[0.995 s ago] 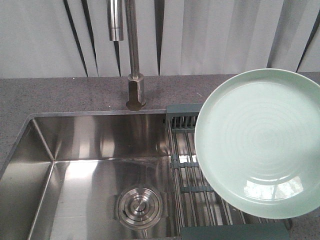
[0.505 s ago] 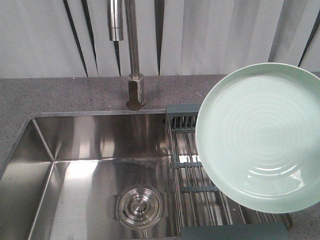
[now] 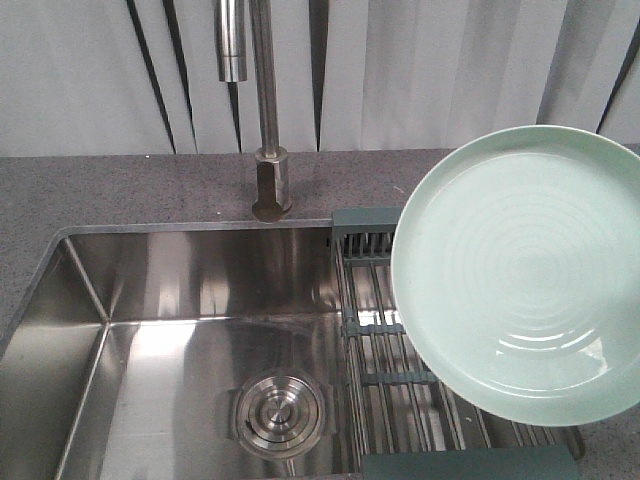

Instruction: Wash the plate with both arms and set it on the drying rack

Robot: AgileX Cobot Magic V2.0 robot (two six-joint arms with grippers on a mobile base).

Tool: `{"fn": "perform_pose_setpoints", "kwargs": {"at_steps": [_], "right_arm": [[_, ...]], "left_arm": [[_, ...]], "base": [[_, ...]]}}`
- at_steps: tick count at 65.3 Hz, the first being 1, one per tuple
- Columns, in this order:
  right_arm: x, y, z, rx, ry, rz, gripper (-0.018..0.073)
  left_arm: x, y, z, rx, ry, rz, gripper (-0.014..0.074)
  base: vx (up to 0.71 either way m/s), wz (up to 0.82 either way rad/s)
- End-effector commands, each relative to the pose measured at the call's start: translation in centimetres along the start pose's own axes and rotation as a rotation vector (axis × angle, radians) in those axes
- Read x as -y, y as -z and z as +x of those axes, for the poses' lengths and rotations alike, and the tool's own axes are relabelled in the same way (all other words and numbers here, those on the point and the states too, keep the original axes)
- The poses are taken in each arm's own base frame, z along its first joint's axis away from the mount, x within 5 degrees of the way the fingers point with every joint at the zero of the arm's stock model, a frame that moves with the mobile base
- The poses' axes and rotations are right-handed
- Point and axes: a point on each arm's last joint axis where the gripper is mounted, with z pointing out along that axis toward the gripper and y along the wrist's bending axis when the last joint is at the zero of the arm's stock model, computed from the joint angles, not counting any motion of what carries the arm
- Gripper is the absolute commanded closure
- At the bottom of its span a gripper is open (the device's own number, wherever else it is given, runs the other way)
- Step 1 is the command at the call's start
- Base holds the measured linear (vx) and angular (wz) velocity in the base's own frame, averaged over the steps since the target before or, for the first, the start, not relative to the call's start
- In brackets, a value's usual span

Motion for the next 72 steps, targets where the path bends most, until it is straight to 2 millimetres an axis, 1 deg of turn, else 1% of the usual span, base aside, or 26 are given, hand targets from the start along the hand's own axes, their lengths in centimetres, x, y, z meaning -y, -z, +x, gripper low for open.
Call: {"fn": "perform_pose_setpoints", "kwargs": {"at_steps": [1,7,11,15,21,26,30,35,42,51,55,62,65,69,72], "right_arm": [[0.0,0.5,-1.3,0.097,-0.006,0.014,0.0563],[0.0,0.5,-1.3,0.096,-0.003,0.018,0.0563],[0.1,0.5,-1.3,0.097,-0.002,0.020,0.0563],[0.1,0.5,-1.3,0.098,0.001,0.024,0.0563],[0.1,0.5,-1.4,0.107,0.003,0.028,0.0563],[0.2,0.5,-1.5,0.120,0.003,0.032,0.0563],[0.3,0.5,-1.6,0.128,0.012,0.044,0.0563],[0.4,0.5,-1.6,0.127,0.027,0.060,0.0563],[0.5,0.5,-1.5,0.124,0.040,0.074,0.0563],[0.5,0.5,-1.5,0.124,0.040,0.075,0.0563],[0.5,0.5,-1.5,0.124,0.040,0.075,0.0563],[0.5,0.5,-1.5,0.124,0.040,0.075,0.0563],[0.5,0.5,-1.5,0.124,0.040,0.075,0.0563],[0.5,0.5,-1.5,0.126,0.040,0.075,0.0563],[0.5,0.5,-1.5,0.126,0.040,0.075,0.0563]], "left_arm": [[0.1,0.2,-0.6,0.092,0.222,0.079,0.0603],[0.8,0.3,-1.3,0.143,0.367,0.158,0.0603],[1.8,0.5,-1.9,0.164,0.403,0.231,0.0603],[3.4,0.7,-2.6,0.177,0.364,0.316,0.0603],[5.9,0.8,-3.4,0.161,0.233,0.403,0.0603],[7.9,0.5,-3.9,0.128,0.164,0.431,0.0603],[9.0,-0.3,-4.2,0.090,0.137,0.426,0.0603],[10.7,-1.7,-4.4,0.035,0.057,0.429,0.0599],[12.3,-4.1,-4.1,-0.073,-0.010,0.435,0.0590],[13.6,-8.2,-2.7,-0.263,-0.071,0.469,0.0559],[13.7,-10.1,-1.9,-0.347,-0.092,0.477,0.0532],[14.0,-13.3,-0.8,-0.471,-0.078,0.522,0.0440],[13.6,-15.0,-0.1,-0.526,-0.063,0.520,0.0382],[13.4,-16.6,0.5,-0.572,-0.063,0.521,0.0300],[12.7,-17.9,1.1,-0.607,-0.063,0.494,0.0249]], "base": [[0.00,0.00],[0.00,0.00],[0.00,0.00],[0.00,0.00],[0.00,0.00],[0.00,0.00],[0.00,0.00],[0.00,0.00],[0.00,0.00],[0.00,0.00],[0.00,0.00],[0.00,0.00],[0.00,0.00],[0.00,0.00],[0.00,0.00]]}}
